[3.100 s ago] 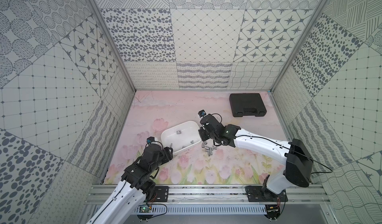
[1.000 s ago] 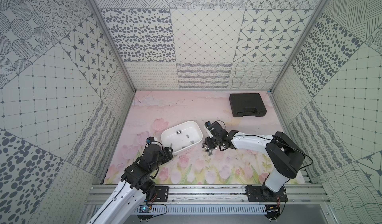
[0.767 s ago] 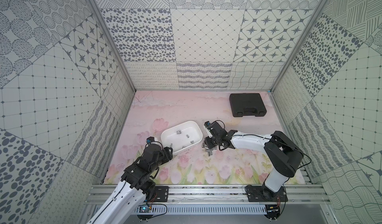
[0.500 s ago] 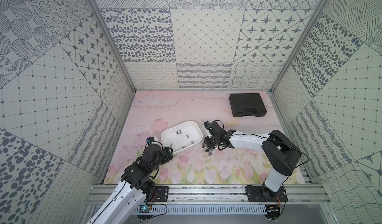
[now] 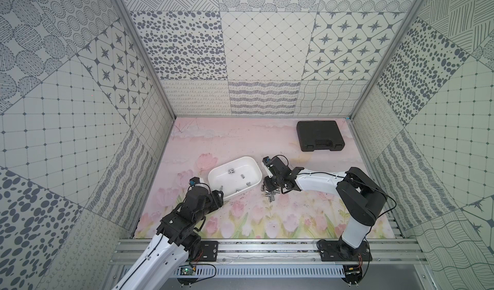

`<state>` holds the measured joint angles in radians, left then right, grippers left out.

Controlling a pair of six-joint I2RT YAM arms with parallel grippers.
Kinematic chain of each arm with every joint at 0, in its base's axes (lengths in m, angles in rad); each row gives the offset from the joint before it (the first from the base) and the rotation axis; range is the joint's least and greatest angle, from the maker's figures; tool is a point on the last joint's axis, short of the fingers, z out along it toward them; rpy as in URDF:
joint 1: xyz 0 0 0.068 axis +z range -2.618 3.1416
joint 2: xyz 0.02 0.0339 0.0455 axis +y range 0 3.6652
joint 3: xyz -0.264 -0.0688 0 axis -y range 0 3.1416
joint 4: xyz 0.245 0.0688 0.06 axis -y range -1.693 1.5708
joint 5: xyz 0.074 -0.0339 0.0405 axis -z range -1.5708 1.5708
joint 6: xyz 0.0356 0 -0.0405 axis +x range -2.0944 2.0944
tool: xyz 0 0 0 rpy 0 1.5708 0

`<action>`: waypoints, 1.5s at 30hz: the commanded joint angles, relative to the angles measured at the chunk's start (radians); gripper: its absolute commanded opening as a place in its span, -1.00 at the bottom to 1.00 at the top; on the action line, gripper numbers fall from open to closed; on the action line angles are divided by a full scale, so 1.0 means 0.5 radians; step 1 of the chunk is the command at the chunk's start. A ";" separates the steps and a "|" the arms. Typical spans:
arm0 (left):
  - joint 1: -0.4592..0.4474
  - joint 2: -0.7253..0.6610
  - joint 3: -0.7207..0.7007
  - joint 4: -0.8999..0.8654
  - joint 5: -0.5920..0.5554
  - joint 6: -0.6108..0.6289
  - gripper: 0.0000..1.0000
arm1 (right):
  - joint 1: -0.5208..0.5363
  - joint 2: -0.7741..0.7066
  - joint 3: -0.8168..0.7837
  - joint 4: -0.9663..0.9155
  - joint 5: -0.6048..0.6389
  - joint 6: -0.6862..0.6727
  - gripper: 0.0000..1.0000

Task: Put the socket on the desktop into the storage box
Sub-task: Pick up the socket head from the center of the board, then place the socket head in the storage box.

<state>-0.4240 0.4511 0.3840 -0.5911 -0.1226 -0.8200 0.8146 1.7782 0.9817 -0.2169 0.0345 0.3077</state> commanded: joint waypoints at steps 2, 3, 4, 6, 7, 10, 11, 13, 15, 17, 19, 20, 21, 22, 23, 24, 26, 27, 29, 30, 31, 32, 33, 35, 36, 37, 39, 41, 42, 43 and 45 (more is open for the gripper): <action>-0.004 0.005 -0.011 0.059 0.008 0.000 0.44 | 0.006 0.043 0.048 0.020 0.020 0.021 -0.30; -0.005 0.004 -0.015 0.062 0.009 -0.001 0.44 | 0.007 0.044 0.047 0.021 0.017 0.020 -0.31; -0.005 0.006 -0.016 0.062 0.006 0.000 0.44 | 0.007 0.048 0.050 0.020 0.021 0.022 -0.33; -0.004 0.007 -0.015 0.062 0.006 -0.003 0.44 | 0.007 0.051 0.054 0.017 0.025 0.023 -0.36; -0.003 0.008 -0.015 0.062 0.005 -0.003 0.44 | 0.007 0.048 0.052 0.016 0.029 0.020 -0.38; -0.005 0.009 -0.018 0.065 0.004 -0.002 0.44 | 0.006 0.051 0.050 0.016 0.048 0.022 -0.43; -0.002 0.012 -0.016 0.068 0.006 -0.003 0.43 | 0.006 0.051 0.054 0.012 0.053 0.020 -0.43; -0.006 0.013 -0.019 0.068 0.004 -0.002 0.43 | 0.007 0.051 0.053 0.010 0.063 0.017 -0.47; -0.004 0.016 -0.018 0.068 0.005 -0.001 0.44 | 0.006 0.054 0.053 0.005 0.079 0.014 -0.48; -0.005 0.018 -0.014 0.069 0.007 -0.003 0.43 | 0.007 0.063 0.058 -0.002 0.086 0.013 -0.48; -0.006 0.016 -0.017 0.069 0.008 -0.004 0.44 | 0.008 0.075 0.068 -0.011 0.088 0.013 -0.49; -0.005 0.018 -0.017 0.069 0.007 -0.004 0.44 | 0.007 0.086 0.075 -0.019 0.093 0.014 -0.49; -0.004 0.016 -0.017 0.076 0.009 -0.004 0.44 | 0.006 0.094 0.084 -0.026 0.092 0.012 -0.49; -0.005 0.017 -0.017 0.080 0.009 0.000 0.44 | 0.006 0.100 0.091 -0.032 0.092 0.012 -0.50; -0.005 0.021 -0.017 0.081 0.010 0.001 0.44 | 0.006 0.108 0.094 -0.038 0.094 0.013 -0.50; -0.004 0.024 -0.016 0.079 0.013 0.000 0.44 | 0.007 0.107 0.095 -0.039 0.095 0.013 -0.52; -0.005 0.023 -0.015 0.073 0.012 0.000 0.44 | 0.007 0.094 0.095 -0.047 0.097 0.014 -0.56; -0.004 0.022 -0.013 0.078 0.011 0.001 0.44 | 0.007 0.086 0.093 -0.046 0.099 0.014 -0.56; -0.007 0.027 -0.015 0.081 0.009 -0.001 0.44 | 0.006 0.045 0.078 -0.051 0.114 0.017 -0.62; -0.005 0.026 -0.015 0.080 0.009 0.000 0.44 | 0.008 0.019 0.066 -0.051 0.123 0.018 -0.64; -0.004 0.028 -0.015 0.079 0.010 -0.001 0.44 | 0.006 -0.011 0.055 -0.049 0.140 0.017 -0.64; -0.004 0.028 -0.015 0.078 0.012 0.001 0.44 | 0.009 -0.051 0.041 -0.054 0.163 0.017 -0.64; -0.006 0.027 -0.013 0.075 0.012 0.001 0.44 | 0.007 -0.097 0.024 -0.062 0.186 0.017 -0.65; -0.003 0.029 -0.012 0.075 0.006 0.000 0.44 | 0.006 -0.202 -0.008 -0.075 0.230 0.017 -0.66; -0.003 0.026 -0.013 0.075 0.006 0.000 0.44 | 0.007 -0.270 -0.021 -0.090 0.251 0.020 -0.66; -0.007 0.026 -0.012 0.075 0.007 0.001 0.44 | 0.009 -0.326 -0.022 -0.111 0.266 0.025 -0.65; -0.009 0.023 -0.011 0.071 0.010 0.000 0.44 | 0.013 -0.442 -0.002 -0.168 0.290 0.051 -0.66; -0.005 0.020 -0.008 0.067 0.014 -0.004 0.44 | 0.043 -0.530 0.048 -0.218 0.295 0.076 -0.66; -0.004 0.015 -0.010 0.069 0.018 -0.004 0.44 | 0.067 -0.542 0.075 -0.221 0.293 0.085 -0.66; -0.006 0.012 -0.012 0.069 0.021 -0.004 0.44 | 0.096 -0.540 0.119 -0.224 0.292 0.101 -0.65; -0.004 0.007 -0.016 0.069 0.024 -0.004 0.44 | 0.160 -0.468 0.240 -0.249 0.270 0.130 -0.65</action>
<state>-0.4240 0.4606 0.3820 -0.5880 -0.1223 -0.8200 0.8547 1.5188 1.0370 -0.3347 0.1654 0.3393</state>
